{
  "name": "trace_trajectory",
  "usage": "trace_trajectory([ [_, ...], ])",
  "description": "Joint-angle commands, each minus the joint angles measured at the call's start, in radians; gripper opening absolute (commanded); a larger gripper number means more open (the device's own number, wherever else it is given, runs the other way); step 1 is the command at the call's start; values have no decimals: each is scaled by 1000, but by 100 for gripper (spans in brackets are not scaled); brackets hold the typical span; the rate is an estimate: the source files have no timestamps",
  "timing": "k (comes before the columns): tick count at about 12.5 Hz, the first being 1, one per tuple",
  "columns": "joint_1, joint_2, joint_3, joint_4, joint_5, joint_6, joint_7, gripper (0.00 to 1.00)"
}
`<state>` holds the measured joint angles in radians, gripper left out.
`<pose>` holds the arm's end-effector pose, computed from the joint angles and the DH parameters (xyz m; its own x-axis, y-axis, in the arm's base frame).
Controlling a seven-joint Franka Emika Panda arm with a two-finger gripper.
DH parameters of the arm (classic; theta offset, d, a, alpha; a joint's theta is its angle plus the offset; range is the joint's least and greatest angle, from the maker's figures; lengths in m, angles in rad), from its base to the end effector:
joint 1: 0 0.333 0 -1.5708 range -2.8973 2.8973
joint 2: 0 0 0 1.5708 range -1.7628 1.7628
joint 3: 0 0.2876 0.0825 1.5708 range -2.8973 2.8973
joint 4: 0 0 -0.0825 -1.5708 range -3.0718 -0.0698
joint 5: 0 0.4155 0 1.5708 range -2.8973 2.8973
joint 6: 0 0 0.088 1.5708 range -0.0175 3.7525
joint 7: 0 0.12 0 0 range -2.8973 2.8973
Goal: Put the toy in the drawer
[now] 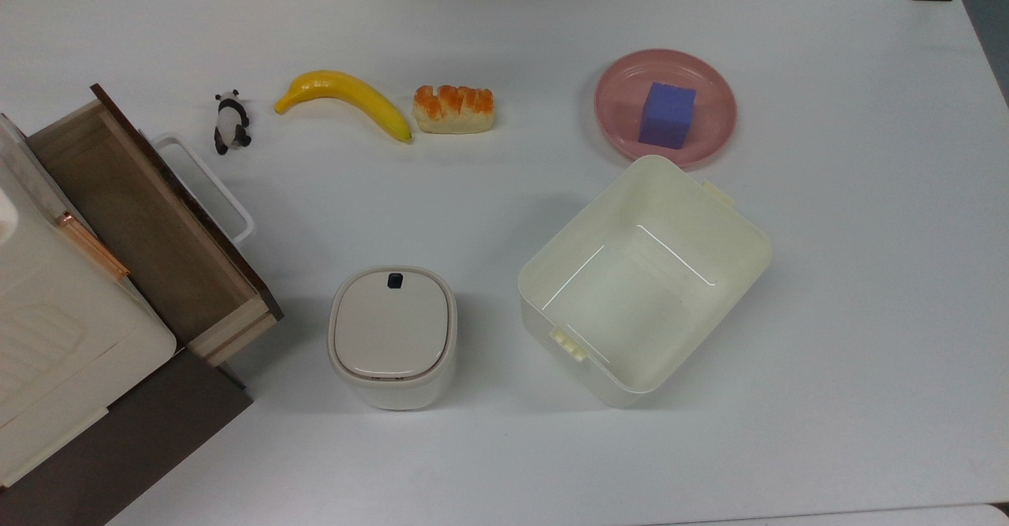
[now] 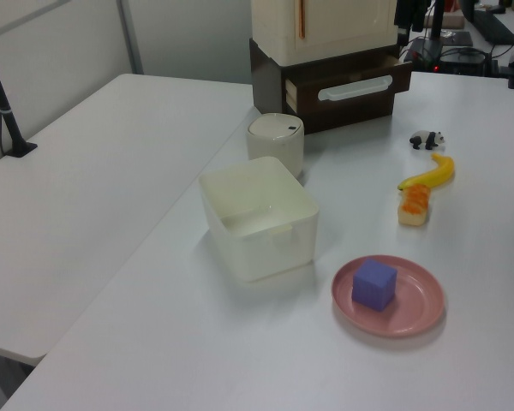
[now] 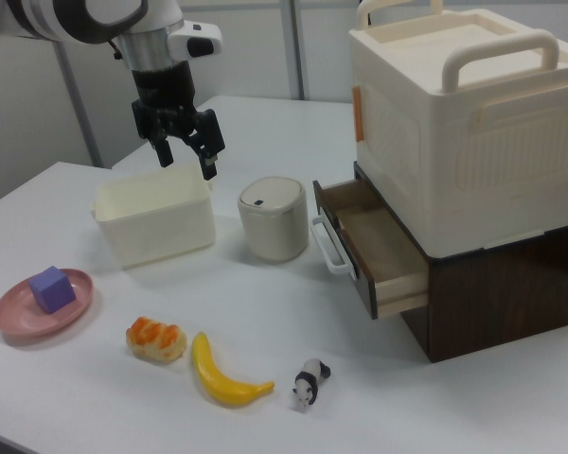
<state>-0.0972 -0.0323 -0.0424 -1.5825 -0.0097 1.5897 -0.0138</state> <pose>0.5737 -0.0821 0.5977 0.9913 -0.1252 0.0393 -0.1256 -0.9920 0.0089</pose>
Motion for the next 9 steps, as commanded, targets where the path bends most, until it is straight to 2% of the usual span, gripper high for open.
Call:
trace_trajectory([
  [1, 18, -2, -25, -10, -18, 32, -4, 100],
  [2, 17, -1, -31, -10, -21, 27, -44, 100],
  [9, 19, 0, -28, 2, -21, 18, -29, 100],
])
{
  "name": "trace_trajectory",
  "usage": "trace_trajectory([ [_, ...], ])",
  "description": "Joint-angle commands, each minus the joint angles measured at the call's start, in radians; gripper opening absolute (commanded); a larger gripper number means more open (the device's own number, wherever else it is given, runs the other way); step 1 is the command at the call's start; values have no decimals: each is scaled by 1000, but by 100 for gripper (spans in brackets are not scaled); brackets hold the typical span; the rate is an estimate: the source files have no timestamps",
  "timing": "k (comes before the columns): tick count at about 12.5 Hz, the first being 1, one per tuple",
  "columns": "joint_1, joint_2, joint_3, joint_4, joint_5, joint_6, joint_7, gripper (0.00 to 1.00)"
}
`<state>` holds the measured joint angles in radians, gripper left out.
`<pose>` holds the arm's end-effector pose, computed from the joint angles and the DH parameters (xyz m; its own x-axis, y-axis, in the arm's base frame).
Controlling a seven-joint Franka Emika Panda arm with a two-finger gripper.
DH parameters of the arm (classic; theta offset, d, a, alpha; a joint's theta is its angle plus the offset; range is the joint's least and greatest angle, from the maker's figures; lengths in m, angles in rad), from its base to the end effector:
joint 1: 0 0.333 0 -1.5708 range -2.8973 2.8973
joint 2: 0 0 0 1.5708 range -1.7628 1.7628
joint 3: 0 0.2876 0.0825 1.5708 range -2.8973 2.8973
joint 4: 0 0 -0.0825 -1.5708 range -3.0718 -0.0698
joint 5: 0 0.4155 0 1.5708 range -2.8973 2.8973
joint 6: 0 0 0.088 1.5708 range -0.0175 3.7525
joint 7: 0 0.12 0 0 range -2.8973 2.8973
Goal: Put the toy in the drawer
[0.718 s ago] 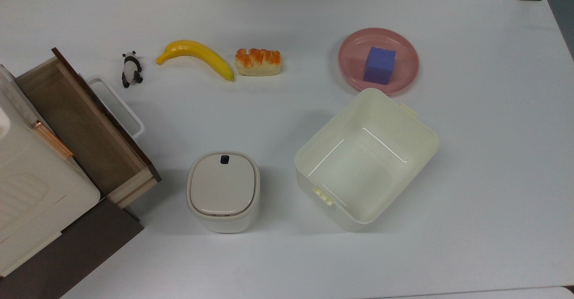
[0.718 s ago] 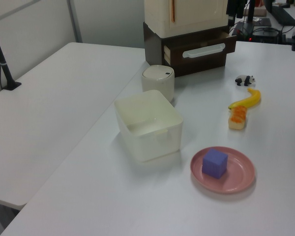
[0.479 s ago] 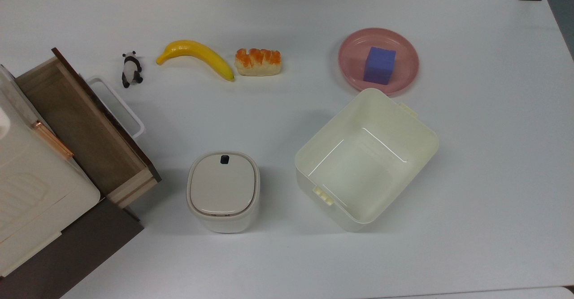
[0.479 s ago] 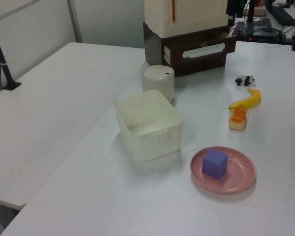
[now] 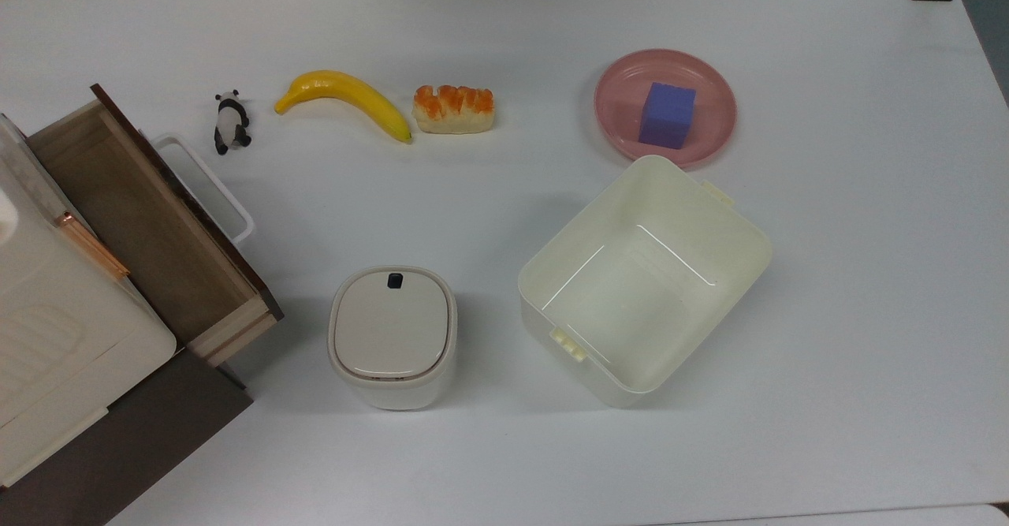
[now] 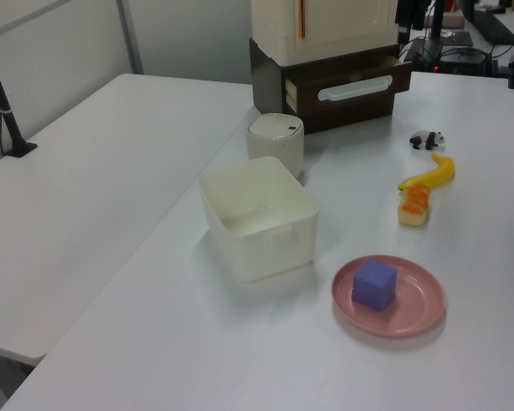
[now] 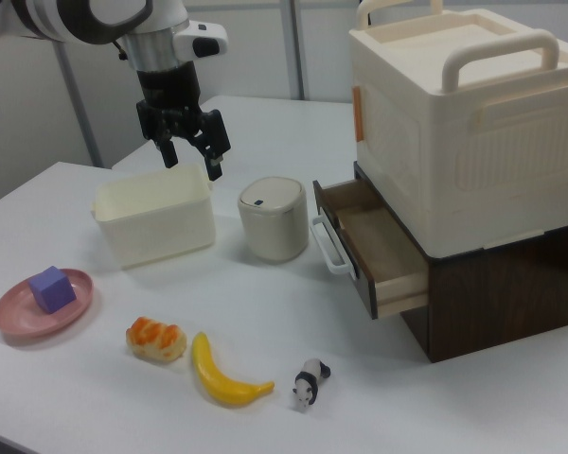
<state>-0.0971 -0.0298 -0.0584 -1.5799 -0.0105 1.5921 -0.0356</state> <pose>0.5733 -0.0916 0.5978 0.9920 -0.1193 0.0416 -0.1198 -0.9927 0.0102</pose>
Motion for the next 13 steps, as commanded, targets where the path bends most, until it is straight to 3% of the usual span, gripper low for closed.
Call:
trace_trajectory([
  [1, 22, -1, -12, -2, -23, 15, -10, 100],
  [13, 22, 7, -6, -2, -35, -3, -7, 100],
])
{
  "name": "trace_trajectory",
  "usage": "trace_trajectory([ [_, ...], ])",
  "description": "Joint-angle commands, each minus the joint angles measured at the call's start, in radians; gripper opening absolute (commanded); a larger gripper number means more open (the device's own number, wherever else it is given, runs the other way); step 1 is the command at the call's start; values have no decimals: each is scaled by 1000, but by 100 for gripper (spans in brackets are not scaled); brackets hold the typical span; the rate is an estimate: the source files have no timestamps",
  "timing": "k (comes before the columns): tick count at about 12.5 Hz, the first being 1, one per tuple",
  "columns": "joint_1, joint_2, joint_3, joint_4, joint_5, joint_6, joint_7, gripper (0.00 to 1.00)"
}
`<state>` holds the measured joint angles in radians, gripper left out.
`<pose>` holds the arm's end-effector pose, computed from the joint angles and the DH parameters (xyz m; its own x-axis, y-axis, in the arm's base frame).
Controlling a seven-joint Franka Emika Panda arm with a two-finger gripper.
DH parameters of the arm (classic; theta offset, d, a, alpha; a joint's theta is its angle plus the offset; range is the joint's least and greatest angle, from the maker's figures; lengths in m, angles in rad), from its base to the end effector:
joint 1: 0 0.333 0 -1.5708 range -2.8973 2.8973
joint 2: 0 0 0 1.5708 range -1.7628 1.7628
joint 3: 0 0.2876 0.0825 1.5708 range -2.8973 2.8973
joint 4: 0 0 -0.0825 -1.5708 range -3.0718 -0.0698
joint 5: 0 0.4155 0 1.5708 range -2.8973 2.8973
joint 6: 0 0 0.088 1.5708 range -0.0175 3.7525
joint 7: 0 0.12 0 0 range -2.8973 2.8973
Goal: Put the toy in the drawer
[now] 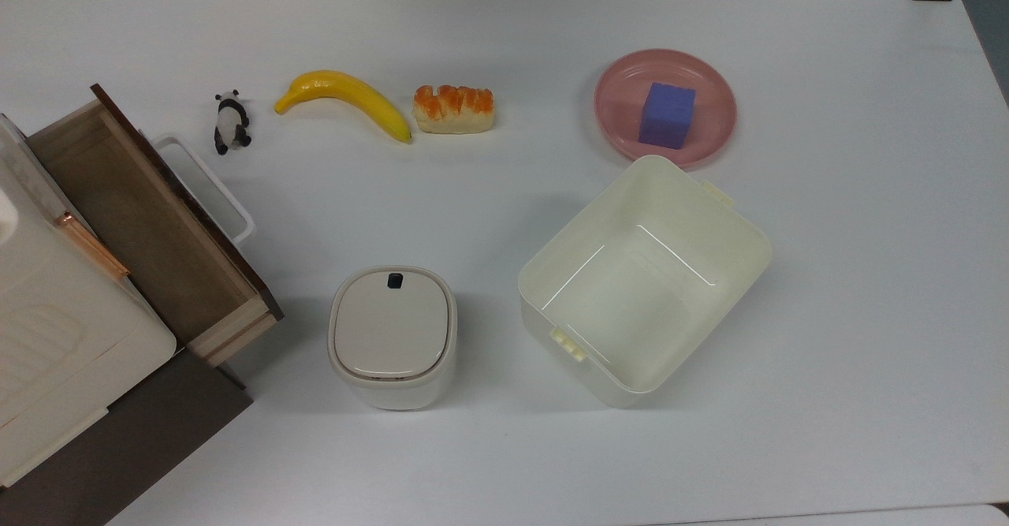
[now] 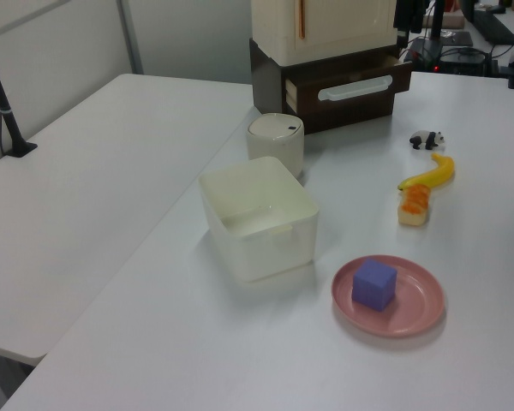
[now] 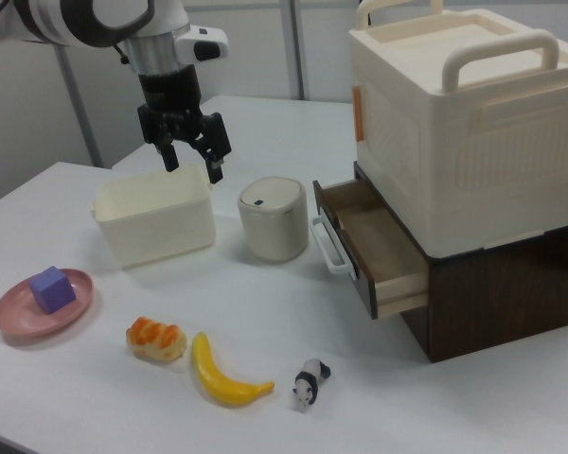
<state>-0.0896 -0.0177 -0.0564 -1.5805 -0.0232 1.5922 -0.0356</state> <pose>0.5771 -0.0879 0.5905 0.9936 -0.1097 0.0286 -0.1103 -0.9936 0.0232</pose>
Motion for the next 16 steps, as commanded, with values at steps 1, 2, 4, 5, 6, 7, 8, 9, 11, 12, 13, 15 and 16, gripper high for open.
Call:
trace_trajectory([
  [1, 14, -5, -10, -1, -23, -3, -10, 100],
  [2, 13, -7, -13, -1, -23, -3, -10, 100],
  [4, 5, -11, -19, -6, -27, -4, -29, 100],
  [5, 5, -11, -20, -19, -49, -11, -39, 100],
  [6, 4, -11, -19, -47, -99, -12, -41, 100],
  [7, 4, -10, -19, -65, -128, -12, -41, 100],
  [8, 2, -10, -19, -119, -165, -9, -41, 100],
  [9, 1, -8, -19, -151, -200, -1, -41, 100],
  [11, -13, -7, -19, -238, -271, 49, -44, 100],
  [12, -28, -5, -19, -260, -276, 75, -44, 100],
  [13, -45, -7, -19, -295, -297, 100, -49, 100],
  [15, -70, -4, -28, -361, -340, 164, -61, 100],
  [16, -90, -1, -26, -398, -371, 213, -61, 100],
])
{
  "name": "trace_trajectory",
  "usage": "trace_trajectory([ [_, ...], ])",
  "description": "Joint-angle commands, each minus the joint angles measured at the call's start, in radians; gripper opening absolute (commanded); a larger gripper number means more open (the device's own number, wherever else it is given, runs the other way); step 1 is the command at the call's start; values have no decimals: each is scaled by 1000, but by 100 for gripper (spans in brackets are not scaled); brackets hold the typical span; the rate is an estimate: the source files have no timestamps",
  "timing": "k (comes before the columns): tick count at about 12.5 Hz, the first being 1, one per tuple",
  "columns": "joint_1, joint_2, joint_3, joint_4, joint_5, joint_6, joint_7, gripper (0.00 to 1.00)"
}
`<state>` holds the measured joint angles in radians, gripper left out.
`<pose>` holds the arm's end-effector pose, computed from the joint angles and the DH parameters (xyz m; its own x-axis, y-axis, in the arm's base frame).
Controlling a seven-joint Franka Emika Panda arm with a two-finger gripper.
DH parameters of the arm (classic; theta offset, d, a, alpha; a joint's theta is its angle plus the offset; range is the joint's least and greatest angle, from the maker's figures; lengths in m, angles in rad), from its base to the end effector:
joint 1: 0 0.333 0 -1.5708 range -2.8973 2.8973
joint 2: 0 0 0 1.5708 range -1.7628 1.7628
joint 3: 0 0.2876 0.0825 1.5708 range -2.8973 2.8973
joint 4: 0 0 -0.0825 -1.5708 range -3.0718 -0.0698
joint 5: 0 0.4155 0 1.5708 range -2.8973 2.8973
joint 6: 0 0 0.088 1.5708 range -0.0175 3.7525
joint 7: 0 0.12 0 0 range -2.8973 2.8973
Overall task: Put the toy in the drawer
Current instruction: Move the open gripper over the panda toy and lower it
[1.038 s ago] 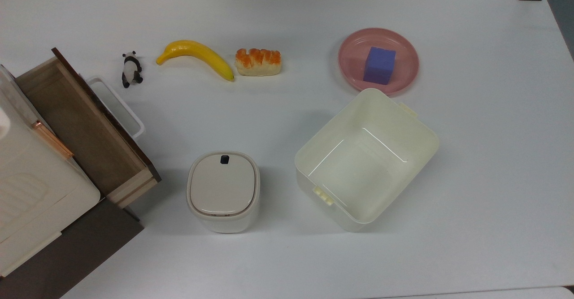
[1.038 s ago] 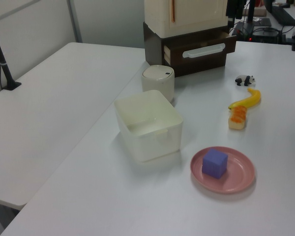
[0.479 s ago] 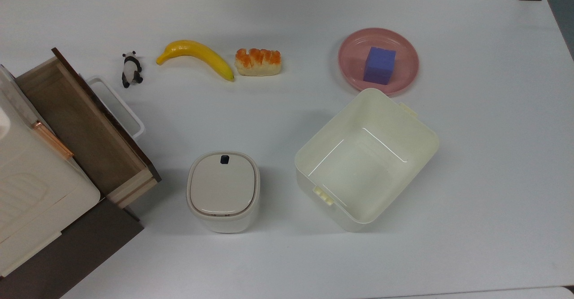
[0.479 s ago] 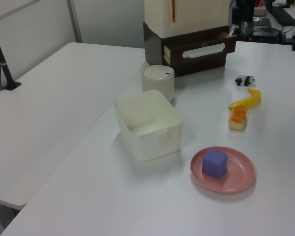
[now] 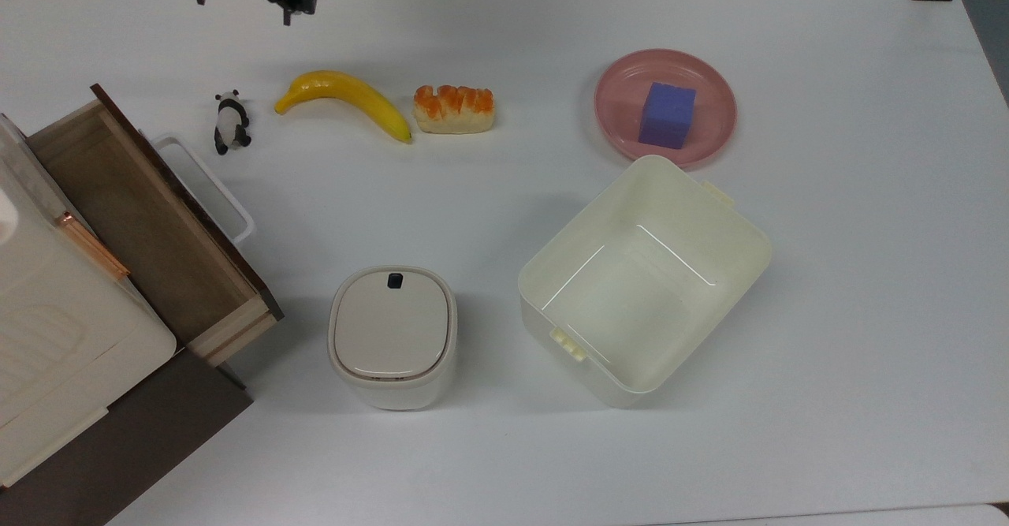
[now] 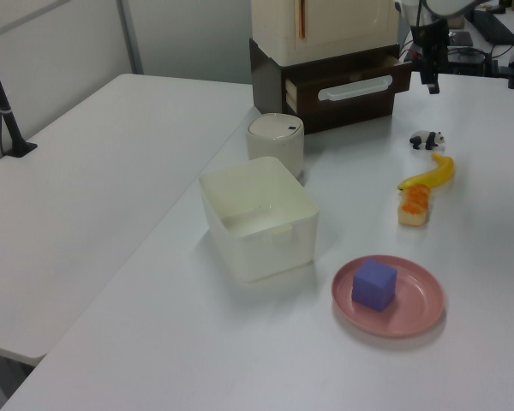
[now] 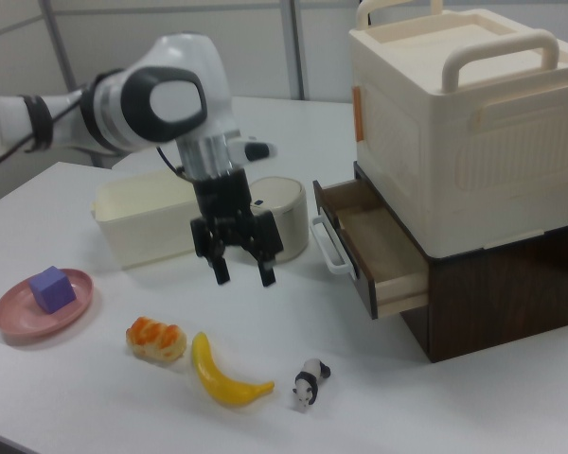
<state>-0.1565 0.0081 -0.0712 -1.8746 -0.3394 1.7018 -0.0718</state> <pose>0.5496 -0.1640 0.4429 0.9715 -0.1113 -0.2093 -0.0437 -0.9519 0.3032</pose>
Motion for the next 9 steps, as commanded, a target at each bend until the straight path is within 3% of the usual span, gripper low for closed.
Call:
trace_trajectory([
  [1, -32, -10, -13, -130, -73, 136, -25, 100],
  [5, -35, 147, -13, -129, -154, 226, -11, 100],
  [9, -54, 201, -13, -126, -208, 252, -8, 99],
])
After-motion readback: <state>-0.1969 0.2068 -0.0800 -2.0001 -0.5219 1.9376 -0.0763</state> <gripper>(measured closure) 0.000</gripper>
